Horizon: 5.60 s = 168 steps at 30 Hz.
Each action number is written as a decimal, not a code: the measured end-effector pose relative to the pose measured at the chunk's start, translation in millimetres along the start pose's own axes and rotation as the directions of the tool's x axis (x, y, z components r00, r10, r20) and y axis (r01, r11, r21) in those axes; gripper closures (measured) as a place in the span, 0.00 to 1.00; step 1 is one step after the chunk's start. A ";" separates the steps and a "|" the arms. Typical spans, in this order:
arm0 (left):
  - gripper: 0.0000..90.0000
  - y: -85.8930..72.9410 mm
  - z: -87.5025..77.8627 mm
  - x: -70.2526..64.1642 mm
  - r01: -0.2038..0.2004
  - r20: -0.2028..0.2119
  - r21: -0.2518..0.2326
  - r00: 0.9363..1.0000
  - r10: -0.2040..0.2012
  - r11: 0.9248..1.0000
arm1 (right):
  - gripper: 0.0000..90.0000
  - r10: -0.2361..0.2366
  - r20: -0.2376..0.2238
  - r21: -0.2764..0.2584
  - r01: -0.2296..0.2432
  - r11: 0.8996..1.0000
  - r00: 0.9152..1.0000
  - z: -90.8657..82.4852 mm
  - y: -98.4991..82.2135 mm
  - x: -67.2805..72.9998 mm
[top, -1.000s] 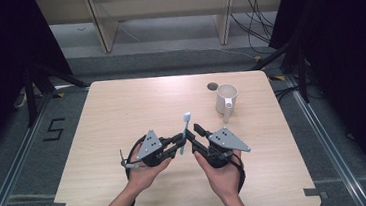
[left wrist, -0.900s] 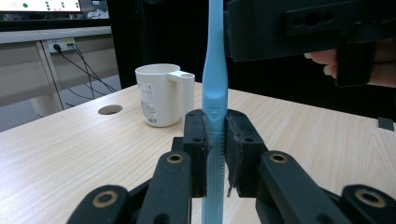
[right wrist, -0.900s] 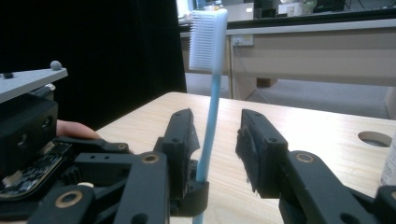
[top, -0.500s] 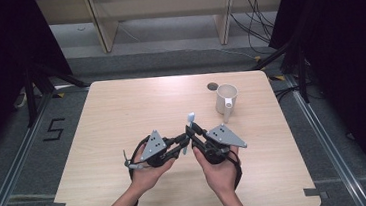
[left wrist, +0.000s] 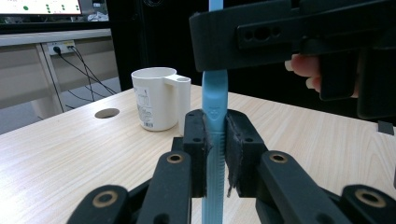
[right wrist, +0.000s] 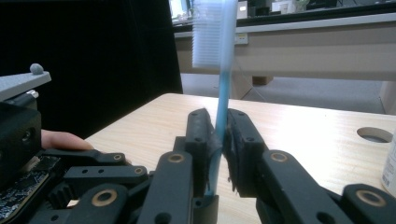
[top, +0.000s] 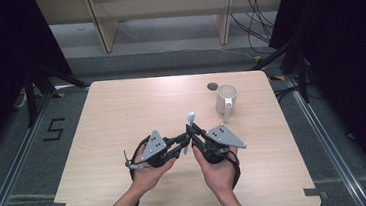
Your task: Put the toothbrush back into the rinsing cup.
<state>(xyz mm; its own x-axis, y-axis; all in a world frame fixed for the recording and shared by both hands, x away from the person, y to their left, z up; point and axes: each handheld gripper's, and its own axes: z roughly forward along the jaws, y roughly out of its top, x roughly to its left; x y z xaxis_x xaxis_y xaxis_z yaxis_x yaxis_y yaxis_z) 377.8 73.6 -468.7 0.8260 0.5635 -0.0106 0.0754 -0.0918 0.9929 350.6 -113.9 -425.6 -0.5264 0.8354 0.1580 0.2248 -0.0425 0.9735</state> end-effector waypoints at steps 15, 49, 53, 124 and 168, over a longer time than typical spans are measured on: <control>0.87 1.4 1.7 0.3 0.010 0.018 0.000 1.000 -0.010 1.000 | 0.96 -0.022 -0.007 0.006 0.022 1.000 1.000 -0.8 0.8 -0.4; 0.44 -38.8 -98.7 54.7 0.045 -0.236 0.067 0.971 -0.028 0.997 | 0.96 -0.045 0.086 -0.039 0.048 0.998 0.995 -24.5 4.9 -32.8; 0.44 -46.3 -108.7 56.8 0.063 -0.280 0.049 0.959 -0.047 0.997 | 0.96 -0.039 0.085 -0.055 0.043 0.998 0.996 -31.0 6.8 -35.7; 0.41 -69.5 -117.0 59.7 0.082 -0.332 -0.002 0.940 -0.078 0.997 | 0.96 -0.036 0.198 -0.077 0.052 0.996 0.980 -52.8 12.4 -69.7; 0.42 -68.4 -116.8 56.7 0.069 -0.351 0.030 0.935 -0.055 0.997 | 0.96 -0.035 0.274 -0.095 0.064 0.993 0.961 -39.3 52.6 -99.6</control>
<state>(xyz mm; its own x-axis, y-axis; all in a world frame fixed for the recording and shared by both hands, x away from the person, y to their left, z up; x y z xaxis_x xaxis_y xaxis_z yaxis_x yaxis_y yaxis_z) 354.2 207.8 -523.4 0.5720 0.8199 -0.0227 0.1492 -0.0769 0.9858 382.6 -220.9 -383.6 -0.2888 0.9547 0.0720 0.1114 -0.0412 0.9929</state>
